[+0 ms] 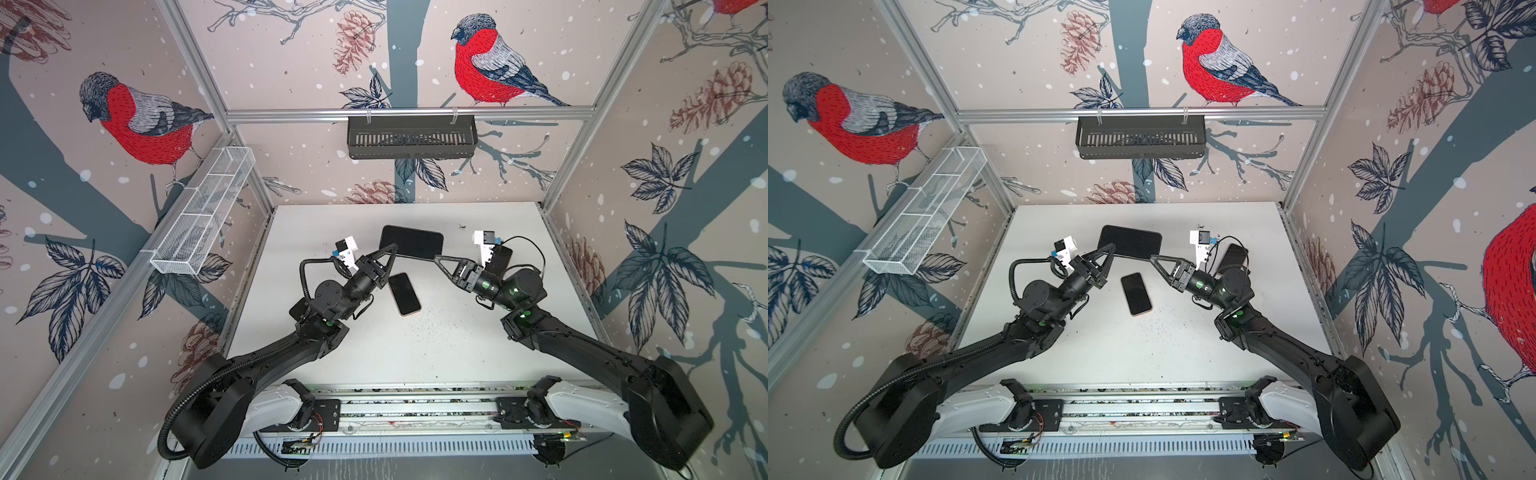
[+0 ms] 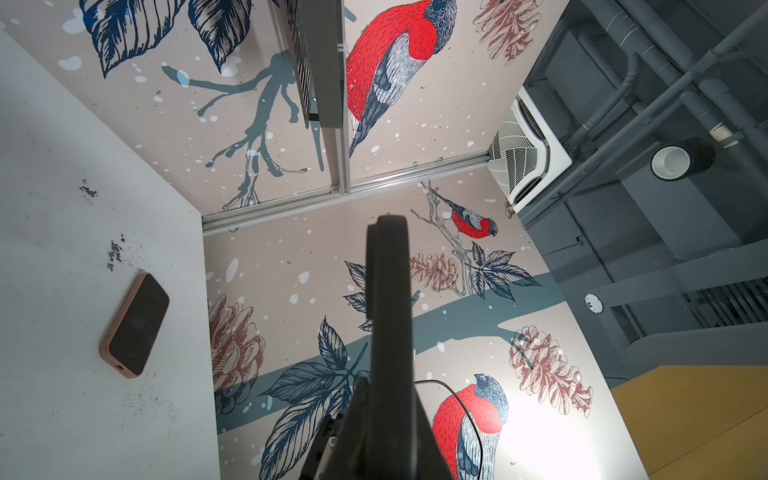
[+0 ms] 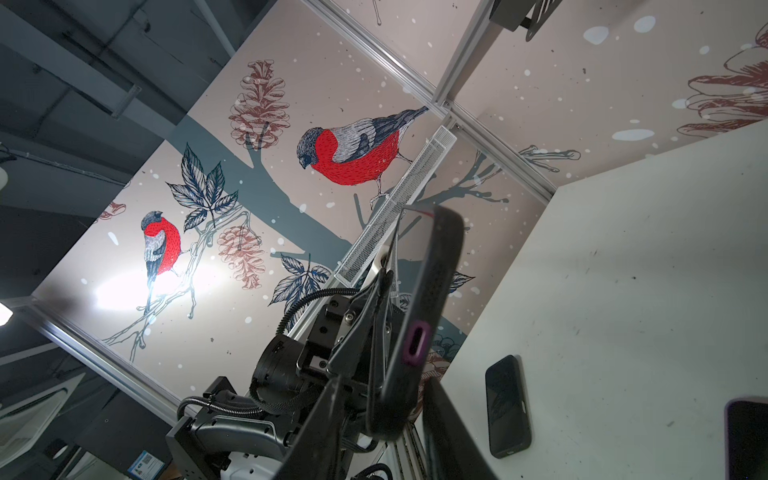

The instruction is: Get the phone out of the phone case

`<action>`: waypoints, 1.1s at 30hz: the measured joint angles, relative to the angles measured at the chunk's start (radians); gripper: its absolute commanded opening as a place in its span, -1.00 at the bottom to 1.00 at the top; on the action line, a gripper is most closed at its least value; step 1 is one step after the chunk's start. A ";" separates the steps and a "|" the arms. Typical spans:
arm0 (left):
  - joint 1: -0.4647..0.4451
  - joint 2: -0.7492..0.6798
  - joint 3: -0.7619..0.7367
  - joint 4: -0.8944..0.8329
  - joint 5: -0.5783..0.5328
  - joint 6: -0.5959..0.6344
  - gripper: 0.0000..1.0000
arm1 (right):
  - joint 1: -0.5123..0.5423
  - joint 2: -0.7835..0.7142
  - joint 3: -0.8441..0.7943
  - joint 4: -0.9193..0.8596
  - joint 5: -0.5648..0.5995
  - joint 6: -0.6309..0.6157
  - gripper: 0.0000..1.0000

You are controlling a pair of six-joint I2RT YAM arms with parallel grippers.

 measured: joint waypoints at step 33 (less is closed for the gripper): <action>-0.001 -0.001 0.077 -0.154 0.086 0.030 -1.00 | -0.019 -0.078 -0.028 -0.172 -0.065 -0.492 -0.96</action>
